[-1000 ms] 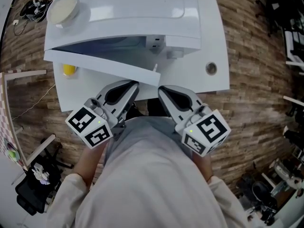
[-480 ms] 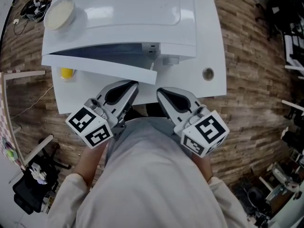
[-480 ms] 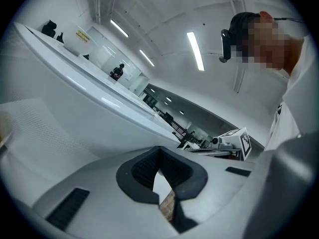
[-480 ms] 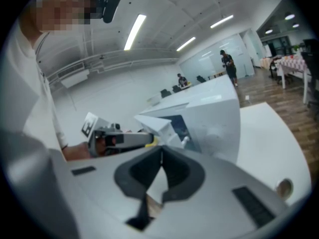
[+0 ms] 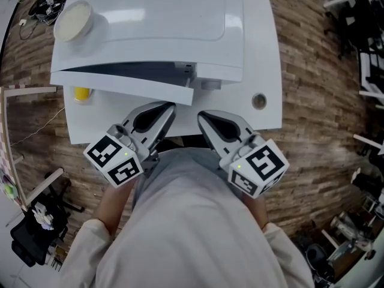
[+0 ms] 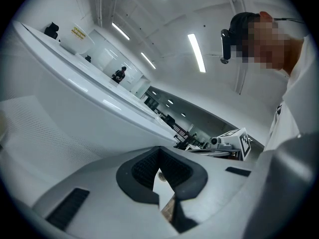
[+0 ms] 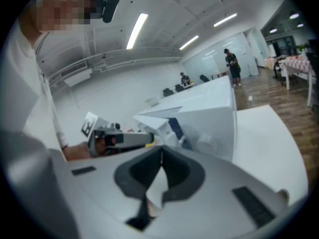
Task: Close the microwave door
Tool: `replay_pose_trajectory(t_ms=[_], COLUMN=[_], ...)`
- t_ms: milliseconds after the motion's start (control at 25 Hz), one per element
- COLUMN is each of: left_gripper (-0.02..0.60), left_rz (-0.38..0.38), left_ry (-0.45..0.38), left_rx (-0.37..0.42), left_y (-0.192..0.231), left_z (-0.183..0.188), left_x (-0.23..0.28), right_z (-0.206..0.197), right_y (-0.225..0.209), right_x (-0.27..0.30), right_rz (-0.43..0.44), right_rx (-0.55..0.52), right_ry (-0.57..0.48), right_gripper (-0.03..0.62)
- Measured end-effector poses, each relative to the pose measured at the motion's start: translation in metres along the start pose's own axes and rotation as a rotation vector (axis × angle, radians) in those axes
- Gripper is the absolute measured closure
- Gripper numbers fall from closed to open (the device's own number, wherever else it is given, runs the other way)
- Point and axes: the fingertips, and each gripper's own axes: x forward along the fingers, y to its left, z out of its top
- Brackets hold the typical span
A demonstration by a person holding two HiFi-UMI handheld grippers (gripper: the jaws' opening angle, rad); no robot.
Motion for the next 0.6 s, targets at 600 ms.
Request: replay_pose_trajectory(t_ms=[600], left_gripper=[0.568], left_rz=[0.051], left_ry=[-0.051], left_rx=[-0.009], left_y=[-0.004], left_z=[0.005], left_x=[0.019], right_z=[0.004], right_y=[-0.021], right_x=[-0.007], right_rz=[0.055], right_rx=[-0.023], right_ry=[0.014], right_gripper=[0.571])
